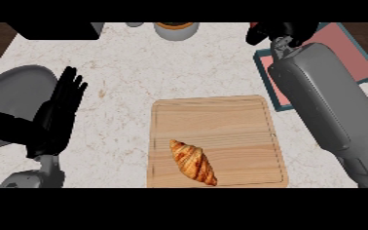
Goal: Pick the bell pepper from the cutting board and place it in the cardboard box
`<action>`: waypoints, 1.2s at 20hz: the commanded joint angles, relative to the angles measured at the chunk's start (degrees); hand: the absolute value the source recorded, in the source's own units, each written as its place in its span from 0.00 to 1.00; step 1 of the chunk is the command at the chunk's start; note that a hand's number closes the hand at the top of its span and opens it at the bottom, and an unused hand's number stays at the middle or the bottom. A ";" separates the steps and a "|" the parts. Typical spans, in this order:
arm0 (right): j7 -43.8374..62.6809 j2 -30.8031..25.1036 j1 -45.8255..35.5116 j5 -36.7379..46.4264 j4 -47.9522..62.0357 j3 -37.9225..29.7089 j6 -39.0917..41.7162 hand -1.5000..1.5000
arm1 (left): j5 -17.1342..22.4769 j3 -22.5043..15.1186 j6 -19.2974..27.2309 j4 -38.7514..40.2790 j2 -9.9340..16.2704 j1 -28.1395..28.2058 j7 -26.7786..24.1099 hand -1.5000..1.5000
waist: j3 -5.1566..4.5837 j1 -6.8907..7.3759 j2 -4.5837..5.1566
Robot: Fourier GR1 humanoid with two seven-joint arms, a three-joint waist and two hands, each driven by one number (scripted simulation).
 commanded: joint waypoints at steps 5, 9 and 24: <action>-12.25 -3.74 1.39 -0.37 13.51 -4.18 0.27 1.00 | -2.08 -0.26 0.92 2.42 -1.39 -3.15 0.24 0.50 | 0.00 0.25 0.24; -12.37 -4.44 3.47 -2.19 22.98 -3.07 10.80 1.00 | -1.77 -1.48 0.79 -1.05 -1.39 -1.29 2.01 0.50 | 0.02 1.56 0.59; -32.36 -1.44 4.82 -9.08 20.03 -16.62 -22.29 0.00 | -1.37 0.25 -0.34 -0.66 -1.53 -0.99 1.05 0.50 | 0.10 0.76 0.04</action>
